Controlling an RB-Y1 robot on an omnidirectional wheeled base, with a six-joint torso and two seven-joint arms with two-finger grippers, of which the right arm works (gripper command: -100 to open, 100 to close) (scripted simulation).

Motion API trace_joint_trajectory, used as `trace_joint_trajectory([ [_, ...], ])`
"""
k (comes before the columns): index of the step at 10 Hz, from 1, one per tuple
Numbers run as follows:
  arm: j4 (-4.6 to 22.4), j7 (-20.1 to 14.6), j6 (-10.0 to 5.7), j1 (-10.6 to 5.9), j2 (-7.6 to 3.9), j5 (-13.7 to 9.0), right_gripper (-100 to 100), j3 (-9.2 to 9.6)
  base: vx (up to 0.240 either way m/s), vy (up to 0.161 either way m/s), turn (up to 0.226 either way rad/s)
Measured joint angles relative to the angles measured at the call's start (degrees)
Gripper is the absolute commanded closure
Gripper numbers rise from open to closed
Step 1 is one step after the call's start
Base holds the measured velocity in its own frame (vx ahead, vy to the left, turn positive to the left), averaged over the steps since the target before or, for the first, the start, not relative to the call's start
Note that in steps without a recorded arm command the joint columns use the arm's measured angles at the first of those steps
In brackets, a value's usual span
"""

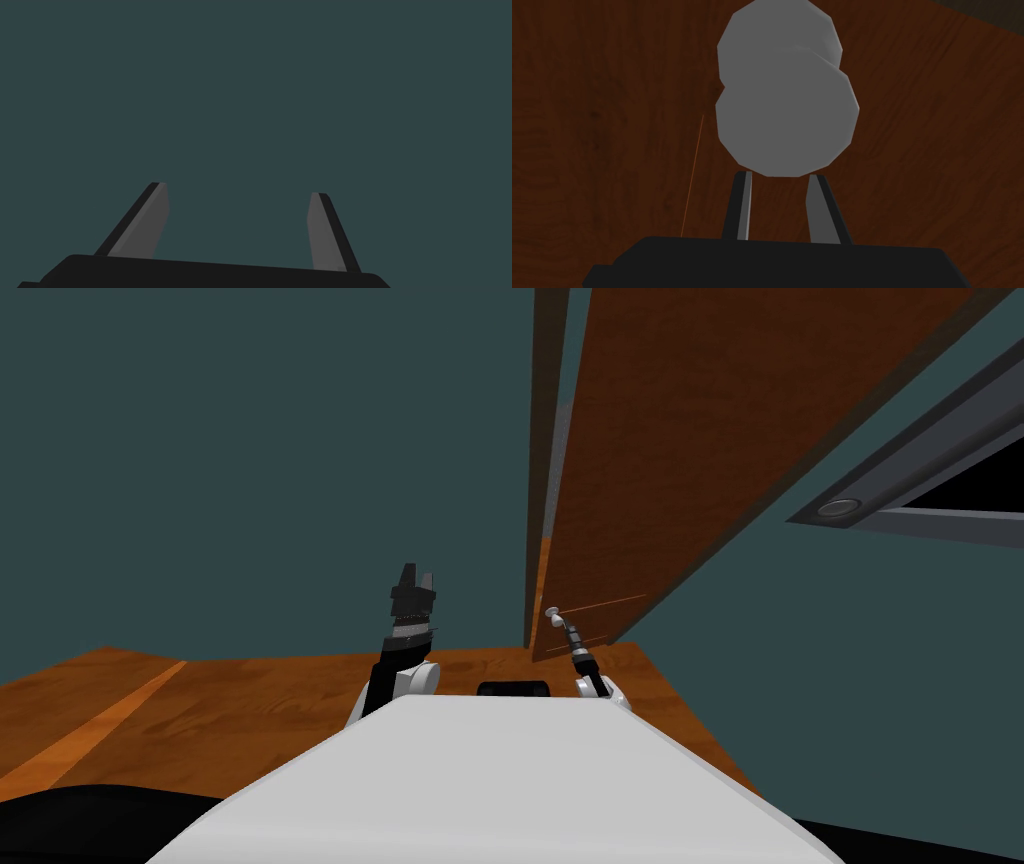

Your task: Pull the door open

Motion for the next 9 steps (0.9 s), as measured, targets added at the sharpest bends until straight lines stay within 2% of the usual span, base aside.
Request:
trace_joint_trajectory([
  [1,-0.1,-0.2,-0.23,0.13,-0.28,0.0,100,0.01,-0.008,0.001,0.0],
  [2,0.3,-0.2,-0.06,-0.31,-0.17,0.0,100,-0.04,-0.036,-0.036,0.154],
  [3,0.6,-1.0,0.21,-0.28,-0.56,-0.5,100,-0.67,-0.053,-0.06,0.131],
  [9,2.0,-8.1,0.51,-0.88,-1.0,-2.3,100,-2.47,-0.064,-0.027,0.139],
])
